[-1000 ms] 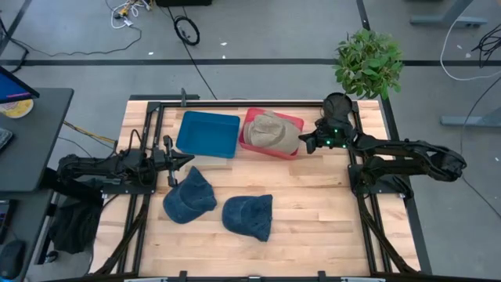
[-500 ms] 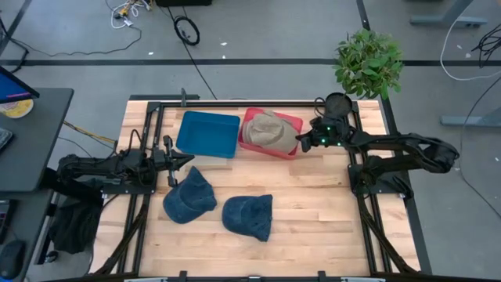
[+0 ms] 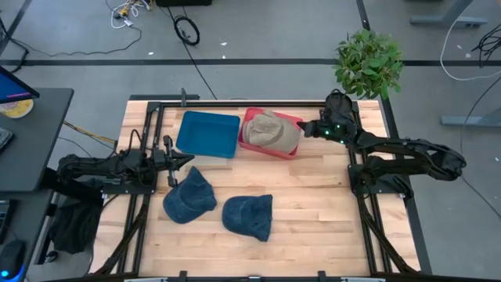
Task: Pick & Place hat
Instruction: Put the right blue cap into the blue bin
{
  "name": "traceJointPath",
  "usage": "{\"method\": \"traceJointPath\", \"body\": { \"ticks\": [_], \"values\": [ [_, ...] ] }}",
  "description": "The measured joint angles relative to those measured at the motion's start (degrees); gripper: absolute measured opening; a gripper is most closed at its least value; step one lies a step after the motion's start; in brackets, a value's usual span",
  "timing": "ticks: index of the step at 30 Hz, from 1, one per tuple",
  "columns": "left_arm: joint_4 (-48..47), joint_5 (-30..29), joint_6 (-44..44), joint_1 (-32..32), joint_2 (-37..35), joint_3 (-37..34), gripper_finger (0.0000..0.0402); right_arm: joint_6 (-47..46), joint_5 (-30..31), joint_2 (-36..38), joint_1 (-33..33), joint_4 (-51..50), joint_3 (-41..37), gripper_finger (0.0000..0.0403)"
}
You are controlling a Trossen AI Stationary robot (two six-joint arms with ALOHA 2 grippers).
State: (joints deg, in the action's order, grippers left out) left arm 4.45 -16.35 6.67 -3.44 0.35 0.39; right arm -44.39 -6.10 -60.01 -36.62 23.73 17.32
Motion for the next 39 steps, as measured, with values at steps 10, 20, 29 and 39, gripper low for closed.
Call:
{"method": "traceJointPath", "body": {
  "ticks": [10, 20, 29, 39],
  "values": [
    [0.0, 0.0, 0.0, 0.0, 0.0, 0.0, 0.0003, -8.0, -3.8, 0.0, 0.1, 0.3, 0.0, 0.0000],
    [0.0, 0.0, 0.0, 0.0, 0.0, 0.0, 0.0003, -5.5, -4.0, 0.0, 9.9, 27.2, 0.0, 0.0021],
    [0.0, 0.0, 0.0, 0.0, 0.0, 0.0, 0.0003, 1.6, 3.1, 0.0, 23.9, 37.4, 0.0, 0.0030],
    [0.0, 0.0, -0.1, 0.0, 0.0, 0.0, 0.0003, 16.2, 10.1, 0.4, 37.9, 43.6, 0.0, 0.0031]
  ]
}}
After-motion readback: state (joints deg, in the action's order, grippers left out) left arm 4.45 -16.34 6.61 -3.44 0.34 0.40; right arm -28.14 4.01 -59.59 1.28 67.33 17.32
